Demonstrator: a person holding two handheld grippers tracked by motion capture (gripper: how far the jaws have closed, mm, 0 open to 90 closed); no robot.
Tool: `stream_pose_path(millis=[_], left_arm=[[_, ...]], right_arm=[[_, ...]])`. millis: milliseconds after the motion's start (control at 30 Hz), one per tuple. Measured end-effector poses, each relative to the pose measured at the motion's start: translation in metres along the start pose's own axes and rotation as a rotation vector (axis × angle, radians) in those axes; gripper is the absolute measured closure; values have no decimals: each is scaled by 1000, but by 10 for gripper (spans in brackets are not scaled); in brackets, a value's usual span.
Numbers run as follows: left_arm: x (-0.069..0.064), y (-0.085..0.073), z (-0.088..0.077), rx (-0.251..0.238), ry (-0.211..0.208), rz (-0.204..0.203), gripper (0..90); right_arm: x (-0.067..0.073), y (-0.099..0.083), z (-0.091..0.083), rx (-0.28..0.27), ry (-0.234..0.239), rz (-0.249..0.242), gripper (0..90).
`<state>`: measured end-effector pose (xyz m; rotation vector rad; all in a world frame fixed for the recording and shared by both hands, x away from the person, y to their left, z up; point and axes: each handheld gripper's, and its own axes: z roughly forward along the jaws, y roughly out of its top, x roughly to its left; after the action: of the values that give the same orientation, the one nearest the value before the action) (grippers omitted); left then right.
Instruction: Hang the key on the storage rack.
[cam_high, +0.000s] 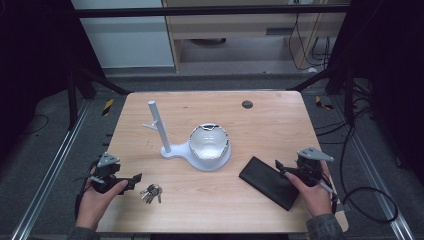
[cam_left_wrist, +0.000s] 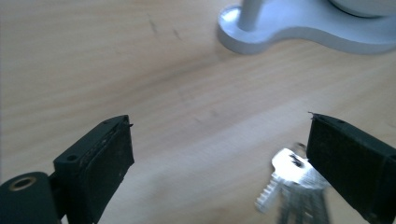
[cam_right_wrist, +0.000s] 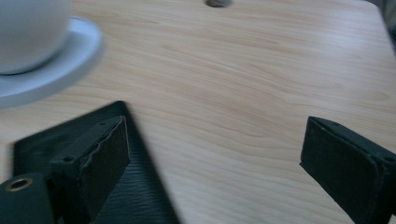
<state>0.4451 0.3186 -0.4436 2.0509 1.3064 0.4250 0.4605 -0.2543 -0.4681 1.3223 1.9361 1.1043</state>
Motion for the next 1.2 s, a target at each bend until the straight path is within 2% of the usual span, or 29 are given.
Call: stream_pose_path(millis=[33, 67, 100, 133, 167, 200, 233, 267, 300, 433, 567, 667, 733, 867, 900, 933, 967, 1033, 1067, 1167, 1200], left_arm=[[0, 0, 0, 0, 0, 0, 70], [-3, 0, -2, 11, 2, 9, 70], [-8, -1, -3, 24, 3, 25, 69], [-12, -1, -5, 32, -2, 39, 69], [-17, -2, -6, 40, -6, 51, 67], [-25, -3, -9, 62, -13, 84, 64], [-25, -3, -9, 62, -13, 84, 64], [-31, -5, -10, 81, -25, 99, 64], [-31, -5, -10, 81, -25, 99, 64], [-41, -9, -11, 132, -40, 145, 70], [-45, -9, -8, 166, -29, 161, 94], [-44, -9, -8, 168, -17, 151, 165], [-44, -11, -5, 196, -20, 162, 196], [-44, -13, 0, 223, -29, 150, 271], [-46, -12, 5, 239, -37, 172, 281], [-46, -12, 5, 239, -37, 172, 294], [-50, -10, 10, 247, -49, 197, 304], [-51, -9, 13, 255, -50, 208, 304], [-52, -7, 18, 263, -44, 231, 303], [-48, -5, 25, 290, -58, 232, 308], [-46, -5, 27, 304, -50, 240, 312]], right_arm=[[0, 0, 0, 0, 0, 0, 80], [8, 0, -3, -6, 14, -11, 80], [26, -2, -10, -35, 73, -47, 73], [26, -2, -10, -35, 73, -47, 73], [34, -3, -12, -39, 94, -68, 74], [50, -6, -15, -30, 111, -121, 79], [56, -7, -15, -19, 116, -141, 79], [61, -8, -14, -13, 123, -153, 83], [61, -8, -14, -13, 123, -153, 83], [72, -12, -9, 13, 148, -168, 114], [79, -14, -5, 28, 153, -208, 161], [80, -14, -6, 15, 156, -214, 195], [79, -14, -6, 18, 157, -215, 202], [78, -16, -4, 33, 158, -215, 202], [79, -16, -4, 37, 159, -219, 202], [79, -16, -4, 39, 160, -220, 202], [80, -16, -4, 40, 160, -221, 202], [80, -16, -3, 43, 161, -223, 201], [81, -16, -3, 46, 162, -227, 200], [81, -17, -2, 52, 169, -232, 195], [81, -17, -2, 53, 171, -235, 195]])
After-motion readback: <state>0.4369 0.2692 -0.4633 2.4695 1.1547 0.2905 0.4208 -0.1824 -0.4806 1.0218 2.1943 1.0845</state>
